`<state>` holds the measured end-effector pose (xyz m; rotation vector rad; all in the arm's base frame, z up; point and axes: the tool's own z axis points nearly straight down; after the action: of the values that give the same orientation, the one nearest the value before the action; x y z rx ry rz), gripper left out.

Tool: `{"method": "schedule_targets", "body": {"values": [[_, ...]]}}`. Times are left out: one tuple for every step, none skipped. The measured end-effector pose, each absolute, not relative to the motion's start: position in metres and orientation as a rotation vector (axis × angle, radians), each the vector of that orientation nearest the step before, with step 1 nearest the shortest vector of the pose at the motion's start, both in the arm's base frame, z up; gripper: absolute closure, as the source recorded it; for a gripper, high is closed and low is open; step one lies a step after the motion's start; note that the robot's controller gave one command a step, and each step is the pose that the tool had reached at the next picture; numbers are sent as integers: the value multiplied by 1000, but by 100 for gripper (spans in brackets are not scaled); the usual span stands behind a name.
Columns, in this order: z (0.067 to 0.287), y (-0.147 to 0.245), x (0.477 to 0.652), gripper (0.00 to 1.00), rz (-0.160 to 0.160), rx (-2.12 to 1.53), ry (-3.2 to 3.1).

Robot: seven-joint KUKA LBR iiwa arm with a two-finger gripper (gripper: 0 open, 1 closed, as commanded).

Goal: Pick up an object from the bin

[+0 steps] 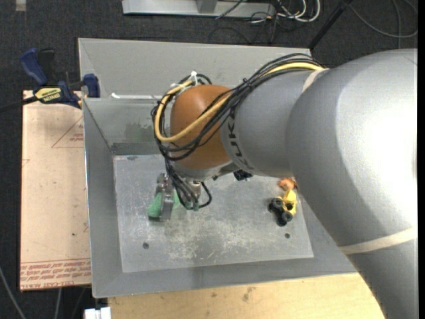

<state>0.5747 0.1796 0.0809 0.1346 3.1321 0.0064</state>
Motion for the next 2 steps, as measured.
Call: {"method": "schedule_targets", "body": {"values": [[198, 179, 576, 100, 3, 149, 3136], [198, 179, 576, 100, 4, 149, 3136]]}}
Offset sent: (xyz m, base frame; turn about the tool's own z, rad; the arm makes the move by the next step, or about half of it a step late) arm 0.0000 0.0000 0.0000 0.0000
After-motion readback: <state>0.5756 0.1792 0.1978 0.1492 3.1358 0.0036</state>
